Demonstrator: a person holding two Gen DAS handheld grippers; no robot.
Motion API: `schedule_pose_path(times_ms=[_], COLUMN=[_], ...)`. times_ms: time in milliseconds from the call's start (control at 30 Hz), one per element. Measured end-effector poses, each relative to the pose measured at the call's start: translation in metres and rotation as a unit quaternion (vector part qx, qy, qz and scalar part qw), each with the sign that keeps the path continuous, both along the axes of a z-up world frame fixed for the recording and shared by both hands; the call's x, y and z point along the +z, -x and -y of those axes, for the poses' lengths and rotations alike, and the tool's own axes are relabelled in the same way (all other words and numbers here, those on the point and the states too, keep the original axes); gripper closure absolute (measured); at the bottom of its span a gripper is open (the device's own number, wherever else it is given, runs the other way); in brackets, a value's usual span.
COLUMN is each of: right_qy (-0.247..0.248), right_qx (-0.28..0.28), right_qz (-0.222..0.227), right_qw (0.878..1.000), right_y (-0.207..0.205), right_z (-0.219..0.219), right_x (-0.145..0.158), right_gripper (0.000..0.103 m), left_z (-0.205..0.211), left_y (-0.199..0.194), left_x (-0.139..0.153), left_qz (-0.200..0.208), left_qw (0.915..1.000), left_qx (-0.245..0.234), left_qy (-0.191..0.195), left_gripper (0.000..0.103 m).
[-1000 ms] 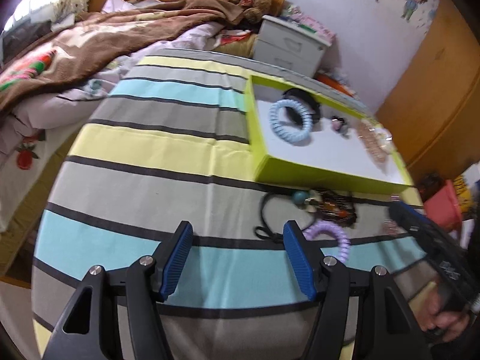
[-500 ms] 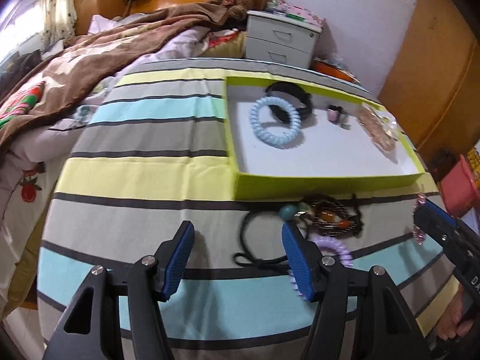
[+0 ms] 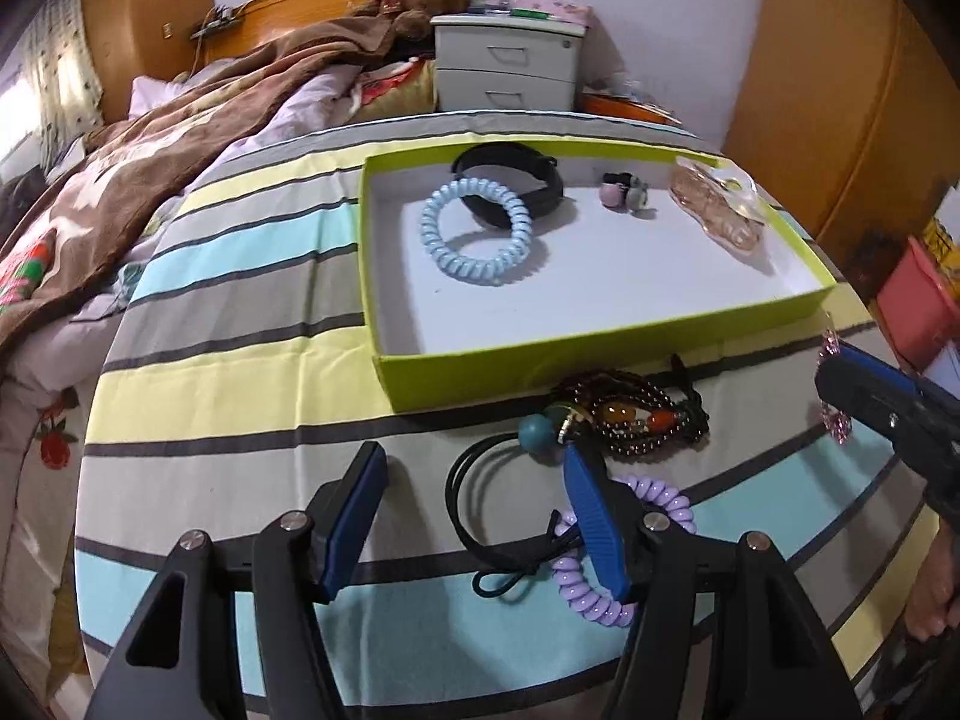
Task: Organize jewelry
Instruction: 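Grasp the black hair tie with teal bead with the left gripper while the right gripper holds the clip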
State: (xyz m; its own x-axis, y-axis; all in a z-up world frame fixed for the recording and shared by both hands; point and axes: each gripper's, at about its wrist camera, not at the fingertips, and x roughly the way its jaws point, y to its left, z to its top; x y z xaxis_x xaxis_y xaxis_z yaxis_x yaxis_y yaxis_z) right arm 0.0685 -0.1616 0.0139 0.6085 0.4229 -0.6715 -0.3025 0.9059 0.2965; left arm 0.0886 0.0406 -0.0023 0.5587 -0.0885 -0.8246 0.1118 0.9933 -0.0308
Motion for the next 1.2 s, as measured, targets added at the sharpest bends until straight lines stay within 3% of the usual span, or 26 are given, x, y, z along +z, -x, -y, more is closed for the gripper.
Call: schedule_pose_path(times_ms=[133, 267, 533, 767, 900, 933, 1000, 1033, 1200], right_qy=[0.001, 0.0, 0.0, 0.0, 0.0, 0.001, 0.001, 0.001, 0.002], right_qx=[0.0, -0.001, 0.0, 0.003, 0.004, 0.004, 0.003, 0.002, 0.003], right_qz=[0.0, -0.001, 0.001, 0.002, 0.001, 0.0, 0.0, 0.0, -0.003], right_qw=[1.0, 1.0, 1.0, 1.0, 1.0, 1.0, 1.0, 1.0, 1.0], right_y=[0.0, 0.0, 0.0, 0.001, 0.001, 0.001, 0.001, 0.001, 0.0], right_z=[0.0, 0.001, 0.002, 0.002, 0.0, -0.001, -0.001, -0.001, -0.003], right_x=[0.0, 0.0, 0.001, 0.004, 0.003, 0.003, 0.003, 0.003, 0.001], right_gripper=[0.071, 0.071, 0.071, 0.071, 0.071, 0.071, 0.071, 0.071, 0.071], left_z=[-0.001, 0.0, -0.013, -0.028, -0.034, -0.035, -0.034, -0.032, -0.02], left_y=[0.0, 0.001, 0.007, 0.024, 0.026, 0.023, 0.017, 0.014, 0.003], left_x=[0.0, 0.001, 0.002, 0.004, 0.009, 0.01, 0.011, 0.011, 0.006], left_qz=[0.002, 0.004, 0.003, 0.003, 0.014, 0.016, 0.017, 0.022, 0.019], left_qw=[1.0, 0.9999, 0.9995, 0.9989, 0.9985, 0.9983, 0.9985, 0.9988, 0.9998], left_qx=[0.005, 0.005, 0.028, 0.046, 0.04, 0.04, 0.04, 0.033, 0.002], left_qy=[-0.002, -0.01, 0.013, 0.007, 0.035, 0.04, 0.034, 0.03, 0.01], left_gripper=[0.045, 0.084, 0.099, 0.099, 0.097, 0.094, 0.064, 0.058, 0.055])
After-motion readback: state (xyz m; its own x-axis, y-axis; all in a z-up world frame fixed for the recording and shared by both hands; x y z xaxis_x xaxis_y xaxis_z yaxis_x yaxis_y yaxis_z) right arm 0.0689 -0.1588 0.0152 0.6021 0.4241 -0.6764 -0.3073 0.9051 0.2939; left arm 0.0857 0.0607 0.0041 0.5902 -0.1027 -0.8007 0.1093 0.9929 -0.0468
